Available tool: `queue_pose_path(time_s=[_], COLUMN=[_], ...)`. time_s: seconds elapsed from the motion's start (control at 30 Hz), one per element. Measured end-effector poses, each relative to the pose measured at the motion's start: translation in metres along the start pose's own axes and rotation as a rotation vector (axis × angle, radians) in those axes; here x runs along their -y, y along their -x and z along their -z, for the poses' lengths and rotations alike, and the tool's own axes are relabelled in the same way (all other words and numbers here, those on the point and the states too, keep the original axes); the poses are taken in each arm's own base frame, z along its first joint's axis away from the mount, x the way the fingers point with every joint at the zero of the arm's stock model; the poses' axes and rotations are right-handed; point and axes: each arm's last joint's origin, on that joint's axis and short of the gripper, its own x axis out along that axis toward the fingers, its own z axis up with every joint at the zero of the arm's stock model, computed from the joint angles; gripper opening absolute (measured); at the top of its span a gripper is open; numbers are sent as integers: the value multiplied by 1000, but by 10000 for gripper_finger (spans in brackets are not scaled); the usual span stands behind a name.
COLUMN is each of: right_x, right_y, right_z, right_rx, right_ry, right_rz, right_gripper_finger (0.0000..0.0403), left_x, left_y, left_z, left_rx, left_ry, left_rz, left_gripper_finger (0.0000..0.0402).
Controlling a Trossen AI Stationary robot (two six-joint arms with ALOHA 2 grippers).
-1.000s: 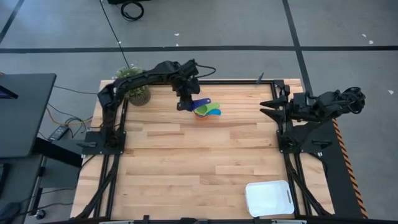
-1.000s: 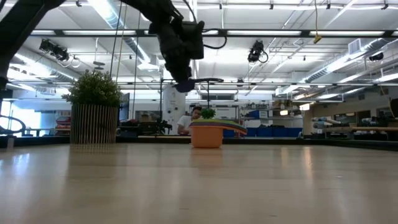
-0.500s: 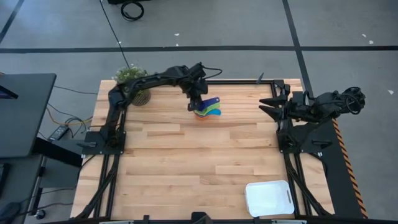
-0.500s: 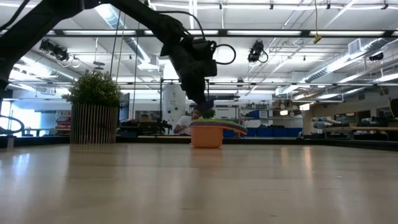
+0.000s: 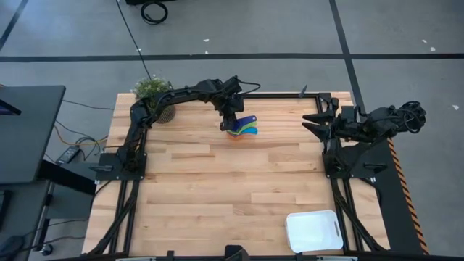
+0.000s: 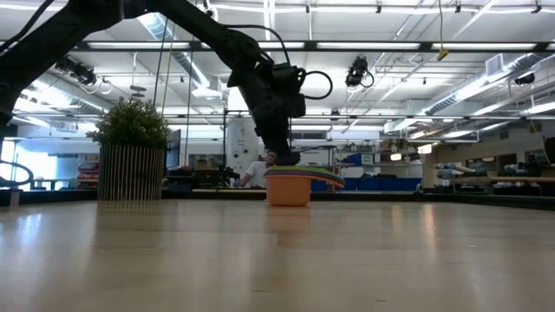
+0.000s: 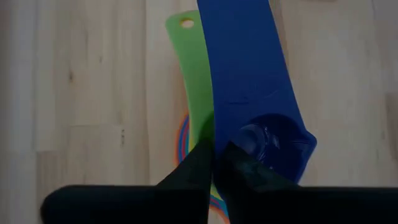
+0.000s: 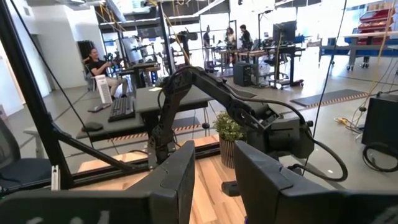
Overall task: Nest measuring cups in basket
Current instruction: Stack the dark blue measuring cup on top of the green measuring cup
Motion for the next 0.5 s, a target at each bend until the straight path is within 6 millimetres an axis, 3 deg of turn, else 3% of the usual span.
queue_pose_path(time_s=[0.17,0.5], right_x=[0,0], right_y=[0,0], right_z=[0,0], right_rx=[2,2], right_ry=[-2,-1], right_rz=[0,-1], right_gripper_finger=[117,117], left_x=[0,4], left_y=[0,2], left_z=[0,-2], left_rx=[-7,-12], left_ry=[4,67], left_rz=[-11,-8], left_gripper_finger=[56,62])
